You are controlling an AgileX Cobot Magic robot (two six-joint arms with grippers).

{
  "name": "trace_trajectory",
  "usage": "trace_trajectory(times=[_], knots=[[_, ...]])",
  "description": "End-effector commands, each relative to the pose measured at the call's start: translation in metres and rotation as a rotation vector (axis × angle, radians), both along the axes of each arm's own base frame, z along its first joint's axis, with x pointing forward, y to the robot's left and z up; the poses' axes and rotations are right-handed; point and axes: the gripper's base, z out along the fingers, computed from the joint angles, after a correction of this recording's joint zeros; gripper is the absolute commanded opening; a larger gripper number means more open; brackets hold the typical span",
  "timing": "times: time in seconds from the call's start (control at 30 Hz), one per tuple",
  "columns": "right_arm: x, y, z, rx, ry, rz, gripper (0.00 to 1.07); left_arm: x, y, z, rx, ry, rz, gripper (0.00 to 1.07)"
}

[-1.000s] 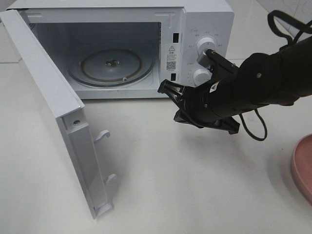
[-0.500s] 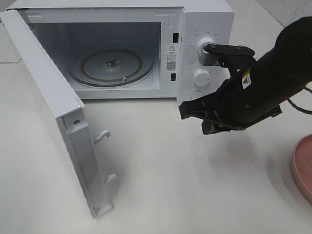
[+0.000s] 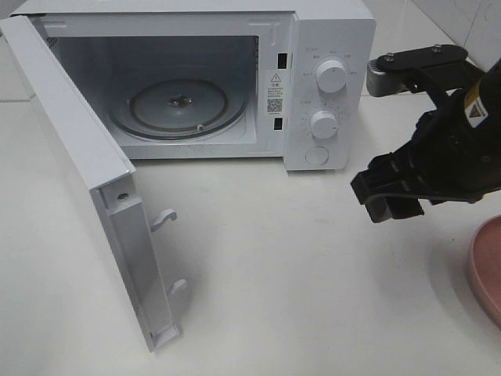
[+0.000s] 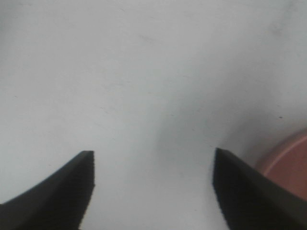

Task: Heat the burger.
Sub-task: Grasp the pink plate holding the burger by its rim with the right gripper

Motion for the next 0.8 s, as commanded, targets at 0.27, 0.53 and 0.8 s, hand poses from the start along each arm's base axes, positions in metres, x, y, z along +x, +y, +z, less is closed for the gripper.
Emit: trace_trajectory(times=[0.27, 0.53, 0.8], knots=[[-0.011, -0.018, -0.006, -0.187, 0.076, 0.019, 1.01, -0.002, 0.0, 0.0, -0.005, -0.028, -0.006, 1.0], [-0.014, -0.055, -0.033, -0.207, 0.159, -0.101, 0.98, -0.002, 0.0, 0.0, -0.005, -0.028, -0.006, 1.0], [-0.022, -0.077, -0.058, -0.206, 0.219, -0.143, 0.97, -0.002, 0.0, 0.0, -0.005, -0.028, -0.006, 1.0]])
